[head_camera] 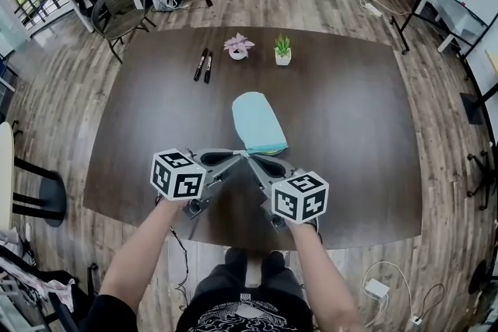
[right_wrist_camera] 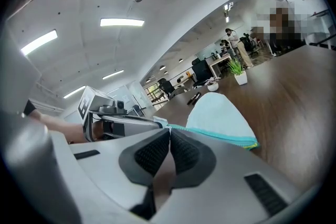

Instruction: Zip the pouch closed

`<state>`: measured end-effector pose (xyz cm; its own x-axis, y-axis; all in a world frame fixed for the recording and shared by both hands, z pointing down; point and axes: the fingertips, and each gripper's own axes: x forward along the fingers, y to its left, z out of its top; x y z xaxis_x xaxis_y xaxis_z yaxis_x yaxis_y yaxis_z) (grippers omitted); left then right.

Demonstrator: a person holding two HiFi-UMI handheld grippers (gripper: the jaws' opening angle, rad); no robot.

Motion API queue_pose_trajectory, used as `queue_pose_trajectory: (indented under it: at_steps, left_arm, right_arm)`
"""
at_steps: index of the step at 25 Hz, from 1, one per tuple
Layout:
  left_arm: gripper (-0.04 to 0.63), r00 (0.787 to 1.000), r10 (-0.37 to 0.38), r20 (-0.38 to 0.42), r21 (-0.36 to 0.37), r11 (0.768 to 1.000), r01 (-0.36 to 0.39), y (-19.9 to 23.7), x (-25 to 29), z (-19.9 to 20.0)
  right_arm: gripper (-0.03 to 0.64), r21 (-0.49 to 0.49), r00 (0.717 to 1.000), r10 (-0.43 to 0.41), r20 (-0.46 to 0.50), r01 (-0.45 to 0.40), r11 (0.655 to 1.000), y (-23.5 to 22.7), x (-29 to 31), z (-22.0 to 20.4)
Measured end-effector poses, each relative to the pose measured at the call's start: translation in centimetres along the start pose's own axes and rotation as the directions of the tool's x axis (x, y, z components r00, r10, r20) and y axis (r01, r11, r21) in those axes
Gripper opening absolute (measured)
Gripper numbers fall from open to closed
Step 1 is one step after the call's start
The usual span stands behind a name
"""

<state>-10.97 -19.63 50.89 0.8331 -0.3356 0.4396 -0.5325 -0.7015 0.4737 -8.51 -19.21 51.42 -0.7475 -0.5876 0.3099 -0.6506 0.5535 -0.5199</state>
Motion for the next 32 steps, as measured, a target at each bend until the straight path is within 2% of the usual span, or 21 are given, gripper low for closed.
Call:
queue_pose_trajectory:
  at_steps: [11, 32]
  left_arm:
    - [0.023, 1.000, 0.021, 0.016, -0.014, 1.000, -0.020, 0.4, -0.1, -0.8]
    - [0.023, 0.998, 0.068, 0.003, -0.021, 0.997, -0.068, 1.7, -0.9, -1.4]
  right_arm:
    - [0.006, -0.028, 1.000, -0.001, -0.026, 0.000, 1.000, -0.2, 0.3, -0.7]
    - [0.008, -0.089, 0.994, -0.075, -0.081, 0.068, 0.994, -1.4, 1.0, -1.6]
